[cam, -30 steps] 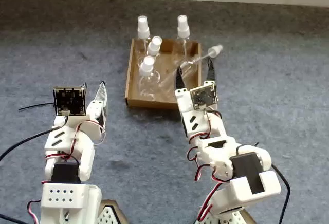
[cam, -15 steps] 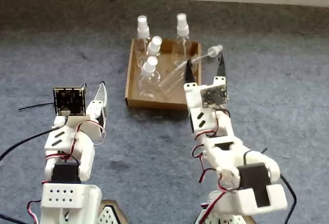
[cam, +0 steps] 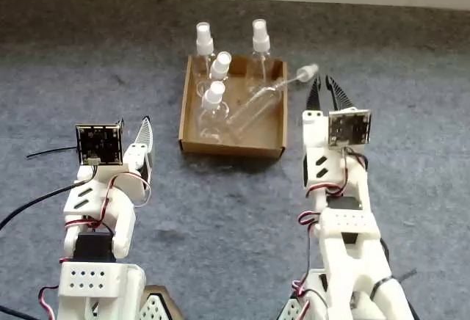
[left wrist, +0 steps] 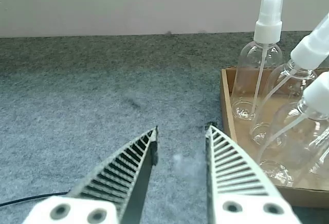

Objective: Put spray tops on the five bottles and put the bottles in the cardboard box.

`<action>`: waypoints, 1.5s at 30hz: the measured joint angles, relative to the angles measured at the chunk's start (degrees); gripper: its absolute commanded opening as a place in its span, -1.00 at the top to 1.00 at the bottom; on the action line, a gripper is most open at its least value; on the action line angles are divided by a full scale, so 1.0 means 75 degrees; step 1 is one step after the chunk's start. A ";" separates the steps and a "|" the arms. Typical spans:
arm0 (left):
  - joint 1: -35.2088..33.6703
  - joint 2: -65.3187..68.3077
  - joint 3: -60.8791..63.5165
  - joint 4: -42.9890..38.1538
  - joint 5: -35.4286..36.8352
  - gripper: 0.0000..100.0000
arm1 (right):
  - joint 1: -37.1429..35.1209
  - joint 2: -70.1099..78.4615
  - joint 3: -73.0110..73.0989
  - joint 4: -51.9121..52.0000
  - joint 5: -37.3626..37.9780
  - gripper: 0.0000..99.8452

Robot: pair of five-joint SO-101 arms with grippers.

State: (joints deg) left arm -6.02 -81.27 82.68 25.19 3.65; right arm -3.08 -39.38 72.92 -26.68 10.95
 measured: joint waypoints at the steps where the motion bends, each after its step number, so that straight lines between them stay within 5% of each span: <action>1: 0.0000 0.0000 0.0000 0.0000 0.0000 0.71 | -0.0023 -0.0176 -0.0105 0.0457 0.0000 0.96; 6: 0.0000 0.0000 0.0000 0.0000 0.0000 0.71 | 0.0012 -0.0738 -0.0293 0.1664 0.0000 0.96; 18: 0.0000 0.0000 0.0000 0.0000 0.0000 0.71 | 0.0000 -0.1618 -0.0258 0.2075 0.0000 0.96; 33: 0.0000 0.0000 0.0000 0.0000 0.0000 0.71 | 0.0035 -0.5767 0.3048 0.2168 0.0023 0.96; 45: 0.0000 0.0000 0.1137 -0.0012 0.0000 0.71 | 0.0399 -0.8322 0.3048 0.7771 0.0023 0.96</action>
State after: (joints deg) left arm -6.02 -81.27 91.21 25.10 3.65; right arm -0.09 -101.80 95.78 31.60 11.12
